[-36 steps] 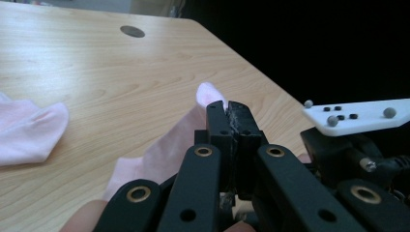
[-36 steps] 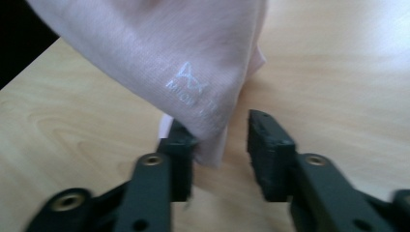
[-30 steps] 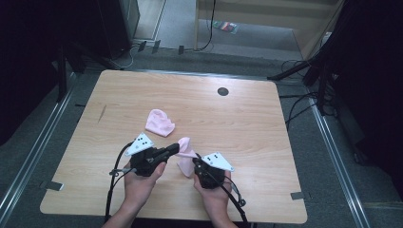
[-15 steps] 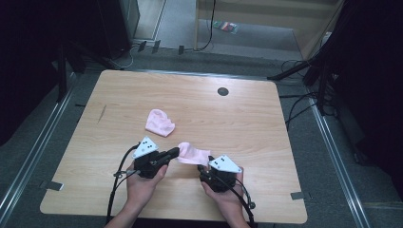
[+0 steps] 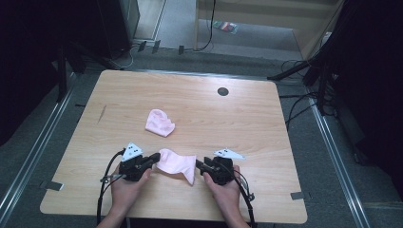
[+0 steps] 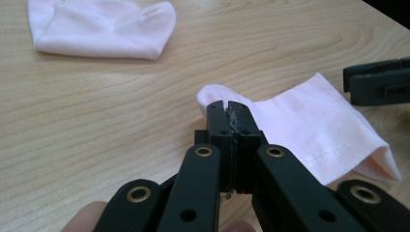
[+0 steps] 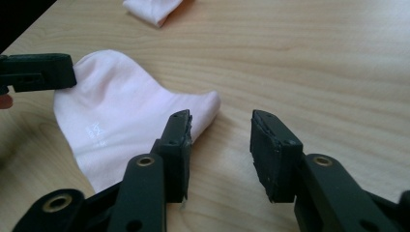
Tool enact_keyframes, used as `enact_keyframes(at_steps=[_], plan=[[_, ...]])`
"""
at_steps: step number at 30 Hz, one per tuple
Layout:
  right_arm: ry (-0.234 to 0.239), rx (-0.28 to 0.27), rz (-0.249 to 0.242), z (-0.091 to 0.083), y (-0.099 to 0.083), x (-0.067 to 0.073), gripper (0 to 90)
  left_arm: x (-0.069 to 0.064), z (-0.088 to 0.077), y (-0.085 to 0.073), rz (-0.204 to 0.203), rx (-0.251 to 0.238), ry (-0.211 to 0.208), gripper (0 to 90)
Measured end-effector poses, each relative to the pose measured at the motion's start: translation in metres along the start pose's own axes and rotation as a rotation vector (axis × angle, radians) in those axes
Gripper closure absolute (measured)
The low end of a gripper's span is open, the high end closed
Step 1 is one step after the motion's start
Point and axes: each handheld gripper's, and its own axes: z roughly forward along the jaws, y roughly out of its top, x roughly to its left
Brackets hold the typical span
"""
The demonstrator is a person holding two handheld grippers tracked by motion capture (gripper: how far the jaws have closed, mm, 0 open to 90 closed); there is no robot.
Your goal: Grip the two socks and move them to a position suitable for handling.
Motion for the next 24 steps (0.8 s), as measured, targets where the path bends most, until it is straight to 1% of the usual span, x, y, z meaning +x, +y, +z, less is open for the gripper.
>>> enact_keyframes(at_steps=[1, 2, 3, 4, 5, 6, 7, 8, 9, 10, 11, 12, 13, 14, 16, 17, 18, 19, 20, 21, 22, 23, 24], plan=[[0.014, 0.001, 0.009, 0.001, -0.001, 0.0, 58.0, 0.0, 0.001, -0.001, -0.006, 0.0, -0.002, 90.0], [0.034, 0.001, 0.031, 0.001, -0.002, 0.001, 55.7, 0.0, 0.001, -0.001, -0.006, 0.0, -0.002, 90.0], [0.05, -0.002, 0.04, 0.003, -0.002, 0.002, 53.2, 0.001, 0.001, -0.002, -0.007, 0.003, -0.004, 90.0], [0.068, 0.0, 0.063, 0.003, -0.002, 0.004, 51.4, -0.002, 0.002, -0.002, -0.014, -0.005, -0.015, 90.0], [0.092, -0.007, 0.082, 0.005, -0.001, 0.006, 49.9, -0.002, 0.002, -0.002, -0.014, -0.005, -0.015, 90.0], [0.102, -0.006, 0.099, 0.006, 0.0, 0.008, 48.6, -0.005, 0.003, -0.002, 0.002, -0.007, -0.015, 90.0], [0.106, 0.004, 0.109, 0.008, 0.0, 0.011, 47.8, -0.005, 0.003, -0.002, 0.002, -0.007, -0.015, 90.0], [0.107, 0.008, 0.111, 0.01, 0.0, 0.014, 49.5, -0.007, 0.005, -0.003, 0.014, 0.004, -0.015, 90.0], [0.091, 0.017, 0.107, 0.012, -0.001, 0.016, 55.3, -0.008, 0.006, -0.004, 0.012, 0.006, -0.018, 90.0], [0.091, 0.017, 0.107, 0.012, -0.001, 0.016, 55.3, -0.008, 0.006, -0.004, 0.012, 0.006, -0.018, 90.0], [0.063, 0.025, 0.088, 0.014, -0.002, 0.019, 63.9, -0.009, 0.007, -0.004, 0.013, 0.012, -0.025, 90.0], [0.039, 0.036, 0.059, 0.016, -0.003, 0.02, 72.5, -0.01, 0.008, -0.005, 0.015, 0.013, -0.029, 90.0], [0.013, 0.042, 0.028, 0.016, -0.004, 0.021, 81.8, -0.012, 0.007, -0.004, 0.013, 0.006, -0.044, 90.0], [-0.017, 0.042, -0.005, 0.013, -0.004, 0.018, 86.3, -0.013, 0.007, -0.004, 0.014, -0.002, -0.045, 90.0], [-0.02, 0.046, -0.014, 0.009, -0.001, 0.013, 87.3, -0.016, 0.006, -0.005, 0.03, -0.016, -0.044, 90.0], [-0.021, 0.044, -0.019, 0.004, 0.003, 0.007, 87.4, -0.02, 0.008, -0.005, 0.047, -0.009, -0.049, 90.0], [-0.028, 0.039, -0.023, 0.002, 0.006, 0.007, 87.3, -0.021, 0.01, -0.006, 0.056, 0.001, -0.051, 90.0], [-0.038, 0.034, -0.038, -0.001, 0.009, 0.007, 87.3, -0.022, 0.012, -0.006, 0.06, 0.01, -0.05, 90.0], [-0.045, 0.03, -0.055, -0.002, 0.013, 0.008, 87.2, -0.023, 0.014, -0.006, 0.058, 0.015, -0.05, 90.0], [-0.045, 0.03, -0.055, -0.002, 0.013, 0.008, 87.2, -0.023, 0.014, -0.006, 0.058, 0.015, -0.05, 90.0], [-0.061, 0.02, -0.111, 0.0, 0.017, 0.018, 85.9, -0.022, 0.016, -0.006, 0.05, 0.019, -0.048, 90.0], [-0.061, 0.02, -0.111, 0.0, 0.017, 0.018, 85.9, -0.022, 0.016, -0.006, 0.05, 0.019, -0.048, 90.0], [-0.04, 0.011, -0.15, 0.003, 0.017, 0.027, 83.7, -0.02, 0.016, -0.006, 0.035, 0.02, -0.049, 90.0]])
